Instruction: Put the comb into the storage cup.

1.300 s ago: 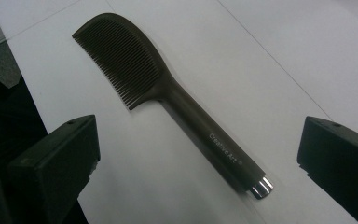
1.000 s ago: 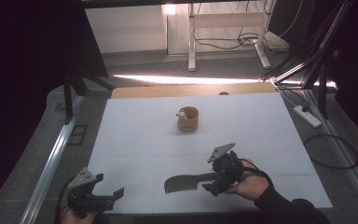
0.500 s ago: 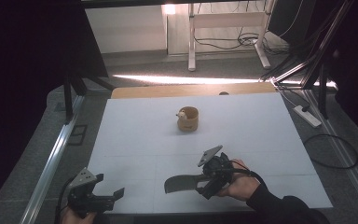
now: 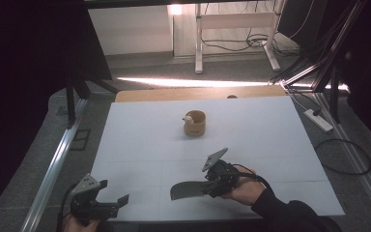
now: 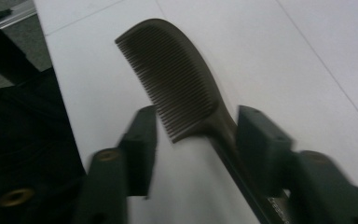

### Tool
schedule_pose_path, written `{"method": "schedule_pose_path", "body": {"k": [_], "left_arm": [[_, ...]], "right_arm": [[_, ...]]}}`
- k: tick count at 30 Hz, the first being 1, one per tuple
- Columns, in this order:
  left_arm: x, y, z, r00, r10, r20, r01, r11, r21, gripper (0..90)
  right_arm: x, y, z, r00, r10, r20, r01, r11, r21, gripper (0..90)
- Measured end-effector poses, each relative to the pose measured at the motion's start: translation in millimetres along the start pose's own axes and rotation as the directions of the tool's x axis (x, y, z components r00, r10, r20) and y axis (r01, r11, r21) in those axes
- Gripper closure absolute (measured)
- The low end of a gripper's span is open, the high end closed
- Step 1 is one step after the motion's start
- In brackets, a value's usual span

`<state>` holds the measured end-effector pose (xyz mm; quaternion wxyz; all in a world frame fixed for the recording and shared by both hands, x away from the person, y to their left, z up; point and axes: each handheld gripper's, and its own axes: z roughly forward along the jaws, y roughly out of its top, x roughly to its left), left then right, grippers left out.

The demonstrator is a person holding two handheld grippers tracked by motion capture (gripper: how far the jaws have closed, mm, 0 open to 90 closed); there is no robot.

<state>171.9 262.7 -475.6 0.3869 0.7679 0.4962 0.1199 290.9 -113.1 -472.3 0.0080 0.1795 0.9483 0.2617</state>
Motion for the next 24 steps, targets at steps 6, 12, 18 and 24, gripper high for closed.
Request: {"method": "schedule_pose_path", "body": {"k": [6, 12, 18, 24], "left_arm": [[0.0, -0.1, -0.1, 1.0, 0.001, 0.002, -0.001, 1.0, 0.0, 3.6], [0.1, -0.1, -0.1, 1.0, 0.0, 0.003, 0.0, 1.0, 0.0, 3.6], [0.1, -0.2, -0.3, 1.0, 0.0, 0.002, 0.0, 1.0, -0.002, 3.6], [0.2, -0.2, -0.4, 1.0, 0.001, 0.003, -0.001, 1.0, -0.002, 3.6]], "right_arm": [[1.1, 7.7, 4.4, 0.9985, -0.029, -0.046, 0.03, 0.999, 0.027, 86.0], [3.9, 13.8, 7.0, 0.9955, -0.077, -0.055, 0.078, 0.997, 0.01, 90.0], [6.6, 13.5, 13.5, 0.993, -0.107, -0.048, 0.109, 0.994, 0.024, 90.0], [6.9, 10.3, 19.8, 0.9926, -0.105, -0.061, 0.107, 0.994, 0.035, 90.0]]}}
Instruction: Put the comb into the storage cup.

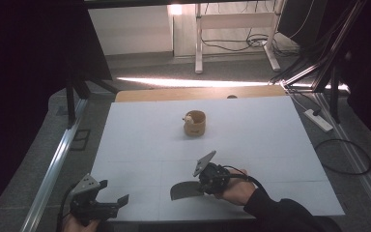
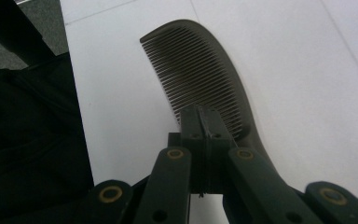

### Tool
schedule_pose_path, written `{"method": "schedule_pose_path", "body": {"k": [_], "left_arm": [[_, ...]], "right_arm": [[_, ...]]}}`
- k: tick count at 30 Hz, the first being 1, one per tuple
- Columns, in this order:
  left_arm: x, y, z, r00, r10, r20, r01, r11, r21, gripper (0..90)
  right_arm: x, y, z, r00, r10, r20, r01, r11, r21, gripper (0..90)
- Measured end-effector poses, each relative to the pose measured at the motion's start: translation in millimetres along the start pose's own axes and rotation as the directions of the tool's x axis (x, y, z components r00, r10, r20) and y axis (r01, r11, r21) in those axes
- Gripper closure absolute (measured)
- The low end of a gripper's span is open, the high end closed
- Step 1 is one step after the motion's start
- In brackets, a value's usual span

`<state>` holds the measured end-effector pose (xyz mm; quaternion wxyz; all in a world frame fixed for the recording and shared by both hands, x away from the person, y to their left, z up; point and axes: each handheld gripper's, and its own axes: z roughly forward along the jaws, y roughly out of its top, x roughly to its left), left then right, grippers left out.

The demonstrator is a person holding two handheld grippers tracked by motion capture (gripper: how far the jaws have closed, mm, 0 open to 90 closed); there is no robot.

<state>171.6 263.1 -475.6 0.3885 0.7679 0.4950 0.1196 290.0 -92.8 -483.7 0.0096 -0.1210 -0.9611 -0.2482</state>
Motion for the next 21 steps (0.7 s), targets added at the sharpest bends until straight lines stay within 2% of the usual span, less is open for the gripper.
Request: {"method": "schedule_pose_path", "body": {"k": [11, 16, 21], "left_arm": [[-0.1, -0.1, 0.0, 1.0, 0.0, 0.002, 0.0, 1.0, -0.002, 3.7], [-0.1, -0.1, 0.0, 1.0, 0.001, 0.002, -0.001, 1.0, -0.001, 3.7], [-0.1, 0.0, 0.1, 1.0, 0.001, 0.002, -0.001, 1.0, 0.0, 3.7]], "right_arm": [[10.6, -2.9, 21.7, 0.9975, -0.057, -0.043, 0.058, 0.998, 0.039, 90.0], [12.4, -3.8, 28.2, 0.9971, -0.069, -0.032, 0.071, 0.996, 0.055, 90.0], [12.6, -2.8, 29.3, 0.9966, -0.081, -0.013, 0.082, 0.995, 0.048, 90.0]]}}
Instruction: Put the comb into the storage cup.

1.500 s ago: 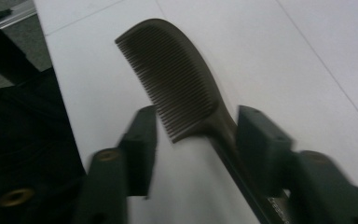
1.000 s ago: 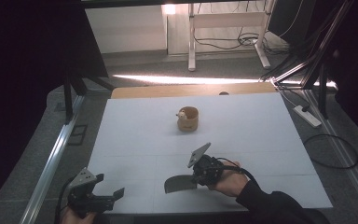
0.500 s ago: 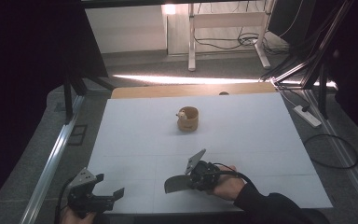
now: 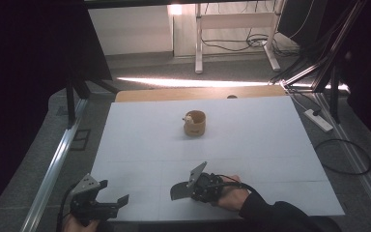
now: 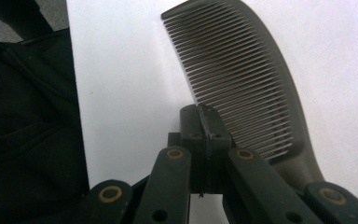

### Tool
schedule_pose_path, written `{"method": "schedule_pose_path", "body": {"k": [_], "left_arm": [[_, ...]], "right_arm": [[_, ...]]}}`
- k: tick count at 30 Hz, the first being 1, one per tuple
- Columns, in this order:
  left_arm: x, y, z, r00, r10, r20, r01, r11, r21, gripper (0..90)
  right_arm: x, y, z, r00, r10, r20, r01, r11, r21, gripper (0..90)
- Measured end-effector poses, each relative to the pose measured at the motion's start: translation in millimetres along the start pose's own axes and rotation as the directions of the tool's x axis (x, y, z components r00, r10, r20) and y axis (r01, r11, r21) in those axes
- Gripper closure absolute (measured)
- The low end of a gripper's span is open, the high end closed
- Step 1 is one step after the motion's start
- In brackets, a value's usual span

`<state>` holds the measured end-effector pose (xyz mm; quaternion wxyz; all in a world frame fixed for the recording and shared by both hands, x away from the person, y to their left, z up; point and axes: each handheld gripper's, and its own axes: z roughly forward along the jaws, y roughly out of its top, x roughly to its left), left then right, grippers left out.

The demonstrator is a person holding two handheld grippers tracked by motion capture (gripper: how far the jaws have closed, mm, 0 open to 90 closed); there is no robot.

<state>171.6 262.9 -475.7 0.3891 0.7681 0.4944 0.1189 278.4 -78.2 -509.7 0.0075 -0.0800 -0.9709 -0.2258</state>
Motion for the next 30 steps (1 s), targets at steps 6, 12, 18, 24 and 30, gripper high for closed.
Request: {"method": "schedule_pose_path", "body": {"k": [6, 12, 18, 24, 30], "left_arm": [[-0.1, 0.1, 0.1, 1.0, 0.001, -0.001, -0.001, 1.0, 0.002, 3.8], [-0.2, 0.1, 0.2, 1.0, 0.001, -0.002, -0.001, 1.0, 0.002, 3.8], [-0.3, 0.1, 0.2, 1.0, 0.001, -0.002, -0.001, 1.0, 0.002, 3.8], [-0.2, 0.1, 0.2, 1.0, 0.001, -0.002, -0.001, 1.0, 0.002, 3.8], [-0.2, 0.1, 0.2, 1.0, 0.001, -0.002, -0.001, 1.0, 0.002, 3.8]], "right_arm": [[-3.2, 1.9, 1.5, 0.9998, 0.006, 0.018, -0.006, 1.0, -0.014, 90.0], [-9.1, 3.0, 3.1, 0.9992, 0.025, 0.03, -0.024, 0.999, -0.034, 90.0], [-14.8, 4.1, 3.7, 0.998, 0.048, 0.04, -0.046, 0.998, -0.044, 90.0], [-20.3, 5.3, 4.4, 0.9958, 0.068, 0.062, -0.065, 0.997, -0.051, 90.0], [-26.0, 6.4, 4.7, 0.9943, 0.081, 0.069, -0.078, 0.996, -0.054, 90.0]]}}
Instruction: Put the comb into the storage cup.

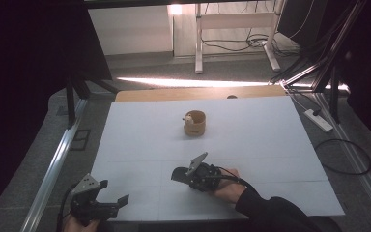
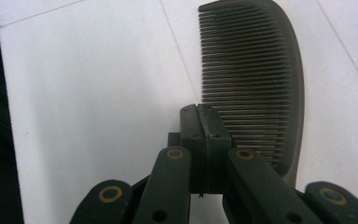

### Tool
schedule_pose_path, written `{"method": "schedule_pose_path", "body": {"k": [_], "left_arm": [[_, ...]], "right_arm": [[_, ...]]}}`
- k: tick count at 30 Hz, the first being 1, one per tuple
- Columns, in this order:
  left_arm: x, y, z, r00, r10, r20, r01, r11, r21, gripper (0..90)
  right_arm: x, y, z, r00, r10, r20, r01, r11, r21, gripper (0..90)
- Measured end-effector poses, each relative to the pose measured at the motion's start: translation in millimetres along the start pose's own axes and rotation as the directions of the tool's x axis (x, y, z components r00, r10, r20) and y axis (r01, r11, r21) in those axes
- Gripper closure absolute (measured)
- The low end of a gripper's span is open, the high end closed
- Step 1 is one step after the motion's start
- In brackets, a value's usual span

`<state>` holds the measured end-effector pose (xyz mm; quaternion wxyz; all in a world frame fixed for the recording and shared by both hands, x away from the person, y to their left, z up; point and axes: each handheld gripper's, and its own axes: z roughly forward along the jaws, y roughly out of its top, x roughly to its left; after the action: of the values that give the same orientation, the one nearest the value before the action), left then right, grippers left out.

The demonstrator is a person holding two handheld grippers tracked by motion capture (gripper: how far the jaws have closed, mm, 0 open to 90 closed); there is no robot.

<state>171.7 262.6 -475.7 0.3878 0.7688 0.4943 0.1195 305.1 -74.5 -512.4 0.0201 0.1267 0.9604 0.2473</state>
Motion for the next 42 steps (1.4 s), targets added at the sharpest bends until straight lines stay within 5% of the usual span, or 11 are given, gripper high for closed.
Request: {"method": "schedule_pose_path", "body": {"k": [18, 30, 39, 42], "left_arm": [[0.1, -0.1, -0.1, 1.0, -0.001, 0.0, 0.001, 1.0, -0.002, 3.9], [0.2, 0.1, -0.1, 1.0, -0.003, 0.001, 0.003, 1.0, 0.0, 4.0], [0.6, 0.1, 0.0, 1.0, -0.007, 0.001, 0.007, 1.0, -0.001, 4.0], [0.6, 0.1, 0.0, 1.0, -0.007, 0.001, 0.007, 1.0, -0.001, 4.0]], "right_arm": [[-0.3, -0.6, -20.5, 0.9997, 0.023, -0.004, -0.023, 0.998, -0.064, 81.1], [-10.2, -19.2, -54.8, 0.9944, 0.091, 0.053, -0.087, 0.993, -0.083, 55.6], [-17.7, -30.1, -63.4, 0.9907, 0.104, 0.088, -0.098, 0.993, -0.072, 35.8], [-20.2, -32.2, -64.5, 0.9874, 0.115, 0.11, -0.108, 0.992, -0.061, 23.1]]}}
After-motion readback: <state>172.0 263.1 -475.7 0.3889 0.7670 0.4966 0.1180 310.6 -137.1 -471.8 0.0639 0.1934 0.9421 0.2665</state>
